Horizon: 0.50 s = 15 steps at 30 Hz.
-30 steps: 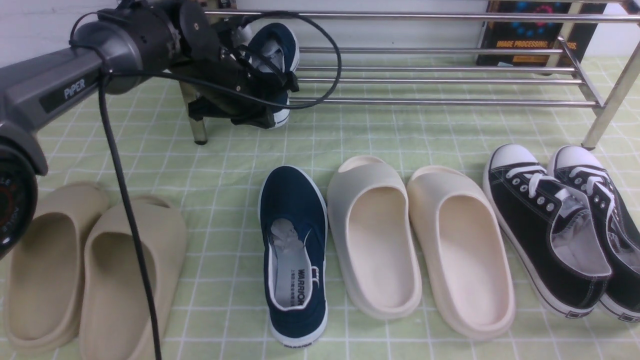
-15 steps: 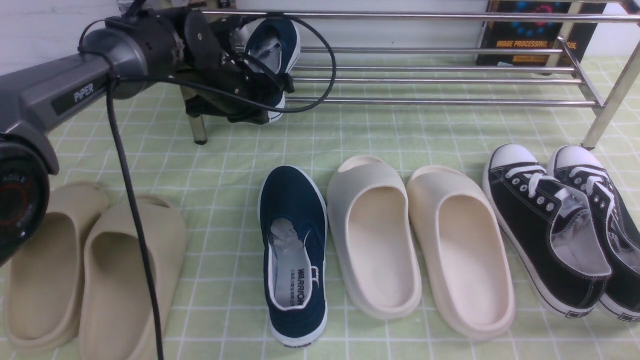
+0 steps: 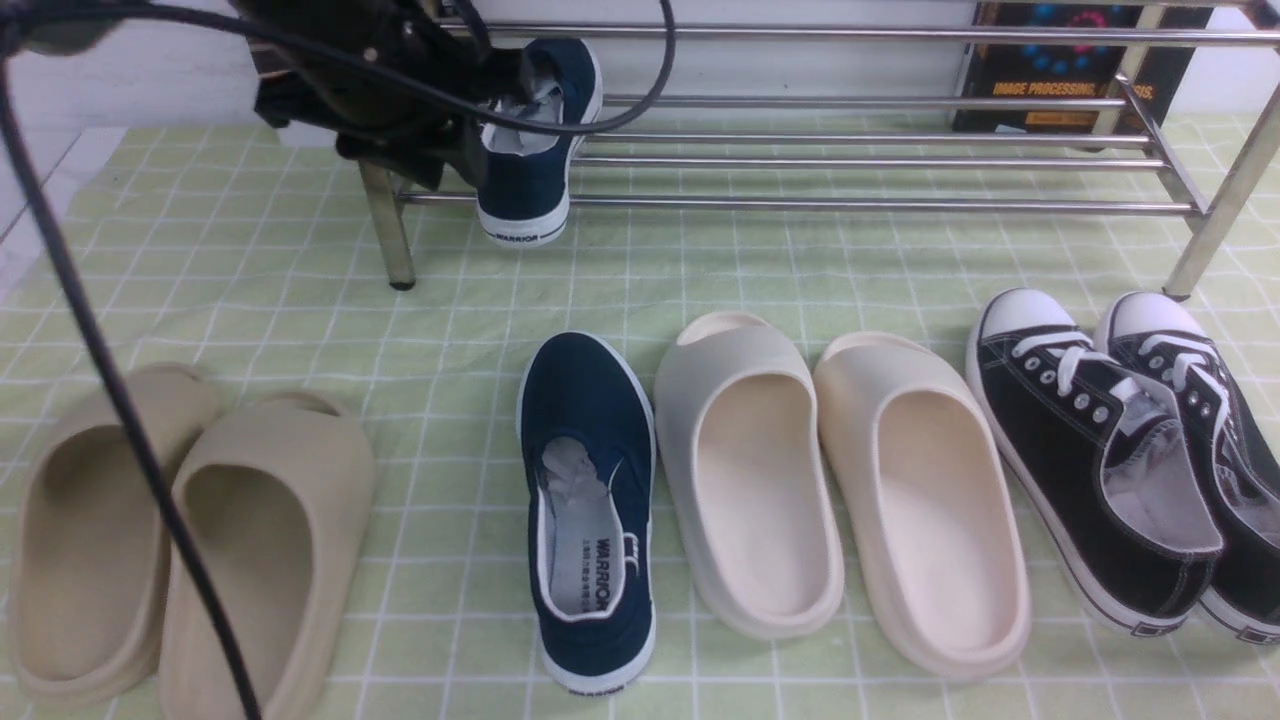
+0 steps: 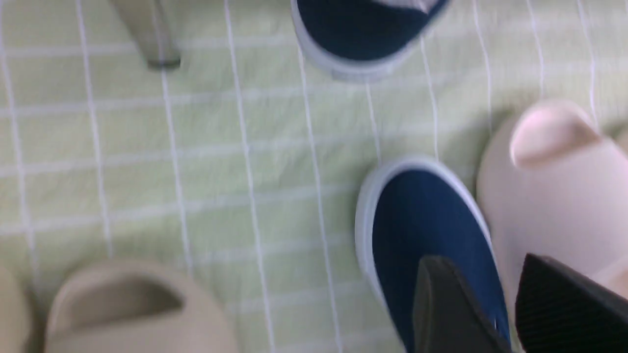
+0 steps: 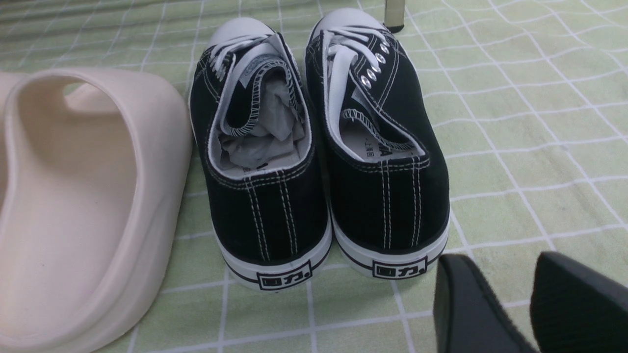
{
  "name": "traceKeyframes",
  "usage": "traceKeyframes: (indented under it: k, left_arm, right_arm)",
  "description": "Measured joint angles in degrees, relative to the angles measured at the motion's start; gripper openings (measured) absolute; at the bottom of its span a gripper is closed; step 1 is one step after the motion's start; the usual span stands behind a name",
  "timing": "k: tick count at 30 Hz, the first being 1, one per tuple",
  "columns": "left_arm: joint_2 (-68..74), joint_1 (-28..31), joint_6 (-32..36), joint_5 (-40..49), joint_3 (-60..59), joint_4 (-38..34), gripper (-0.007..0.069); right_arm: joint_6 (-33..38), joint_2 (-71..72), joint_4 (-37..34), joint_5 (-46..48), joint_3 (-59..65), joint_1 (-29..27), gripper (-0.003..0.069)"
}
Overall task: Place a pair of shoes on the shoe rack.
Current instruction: Use the left arm to grab the shoe closest to it
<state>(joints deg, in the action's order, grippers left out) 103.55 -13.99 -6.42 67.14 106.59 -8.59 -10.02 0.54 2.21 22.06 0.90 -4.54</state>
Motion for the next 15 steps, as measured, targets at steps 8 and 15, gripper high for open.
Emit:
traceKeyframes:
  k: [8, 15]
  left_arm:
    - [-13.31, -2.04, -2.68, 3.86, -9.68, 3.43, 0.0077]
    - [-24.36, -15.86, -8.99, 3.91, -31.34, 12.73, -0.0013]
  right_arm:
    - [0.00, 0.00, 0.00, 0.00, 0.00, 0.00, 0.0239]
    - [0.00, 0.00, 0.00, 0.00, 0.00, 0.00, 0.0239]
